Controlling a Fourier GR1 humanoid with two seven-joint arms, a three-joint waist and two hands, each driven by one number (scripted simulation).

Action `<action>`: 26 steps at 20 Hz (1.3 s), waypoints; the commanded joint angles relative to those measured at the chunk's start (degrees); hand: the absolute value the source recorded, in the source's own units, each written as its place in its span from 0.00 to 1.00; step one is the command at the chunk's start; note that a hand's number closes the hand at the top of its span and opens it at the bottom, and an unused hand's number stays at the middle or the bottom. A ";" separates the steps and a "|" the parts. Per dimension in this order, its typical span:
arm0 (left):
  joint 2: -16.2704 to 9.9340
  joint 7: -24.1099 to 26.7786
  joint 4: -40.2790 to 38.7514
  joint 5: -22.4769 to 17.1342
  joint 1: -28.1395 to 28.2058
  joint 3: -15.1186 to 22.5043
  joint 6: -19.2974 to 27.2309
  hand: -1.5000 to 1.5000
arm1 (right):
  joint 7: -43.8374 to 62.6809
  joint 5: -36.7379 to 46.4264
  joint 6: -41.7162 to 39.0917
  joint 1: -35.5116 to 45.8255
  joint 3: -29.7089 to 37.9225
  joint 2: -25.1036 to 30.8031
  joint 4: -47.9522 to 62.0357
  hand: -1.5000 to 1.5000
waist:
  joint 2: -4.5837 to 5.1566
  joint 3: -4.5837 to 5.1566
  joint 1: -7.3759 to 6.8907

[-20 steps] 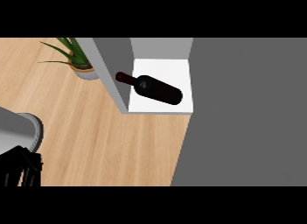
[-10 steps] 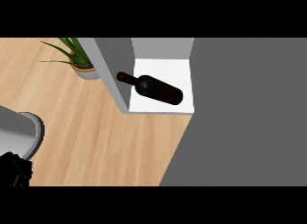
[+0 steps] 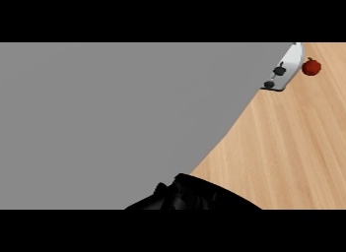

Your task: Pick up the wine, place it into the cabinet and close the cabinet

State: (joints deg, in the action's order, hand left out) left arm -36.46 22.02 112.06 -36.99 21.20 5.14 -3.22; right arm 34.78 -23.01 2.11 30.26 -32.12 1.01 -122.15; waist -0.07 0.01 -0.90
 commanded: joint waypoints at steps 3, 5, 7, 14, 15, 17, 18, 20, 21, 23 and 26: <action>2.64 2.02 -0.53 2.74 2.79 -0.79 -3.48 1.00 | -0.19 -5.54 6.23 13.38 4.46 -0.97 10.23 1.00 | 0.02 0.04 -0.21; 3.62 -1.05 -0.51 3.39 -0.30 -0.06 -1.32 1.00 | -5.51 -6.32 8.67 15.28 2.91 -0.98 15.53 1.00 | 0.12 0.03 -0.12; 2.23 -2.32 1.71 0.72 1.30 -3.15 -2.81 1.00 | -9.36 -7.27 8.83 17.37 2.98 -0.99 20.51 1.00 | 0.14 0.02 -0.58; 4.14 -2.68 -0.04 3.32 1.66 -4.09 -4.89 1.00 | -13.16 -10.05 7.15 18.76 7.53 -1.01 30.02 1.00 | 0.13 0.01 -0.17; 4.60 0.52 -0.51 3.39 3.31 -5.46 -7.42 1.00 | -10.89 -11.07 9.06 17.32 6.76 -1.01 27.05 1.00 | 0.01 0.02 -0.05; 4.86 -5.68 -1.83 2.27 -3.08 -3.84 -4.92 1.00 | -16.42 -10.49 6.06 18.24 8.00 -1.01 33.72 1.00 | 0.25 0.00 0.28; 5.43 -3.84 0.04 4.01 -0.88 -4.03 -5.27 1.00 | -12.38 -11.27 4.44 19.41 12.76 -0.90 33.46 1.00 | 0.14 0.00 0.27; 5.13 -6.82 2.95 2.35 0.29 -5.74 -5.25 1.00 | -14.87 -10.26 3.57 15.79 9.22 -1.01 34.05 1.00 | 0.05 -0.02 0.22; 6.58 -1.53 -1.95 5.99 1.74 -4.90 -7.22 1.00 | -15.81 -11.04 1.39 15.94 11.55 -1.01 37.63 1.00 | 0.14 0.01 0.07; 5.16 -6.45 -4.07 2.05 -4.69 -6.47 -7.63 1.00 | -20.71 -9.99 0.17 16.41 11.26 -1.00 42.55 1.00 | 0.27 0.01 0.30; 6.66 -2.51 -5.26 4.35 -1.96 -7.17 -9.92 1.00 | -21.89 -9.83 -5.16 19.98 16.70 0.43 49.94 1.00 | 0.33 0.03 -0.10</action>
State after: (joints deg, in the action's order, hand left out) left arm -30.53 17.97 109.89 -33.08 20.21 -0.73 -10.85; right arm 16.06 -33.26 1.28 47.49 -20.08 0.62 -81.51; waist -0.16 0.05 -0.85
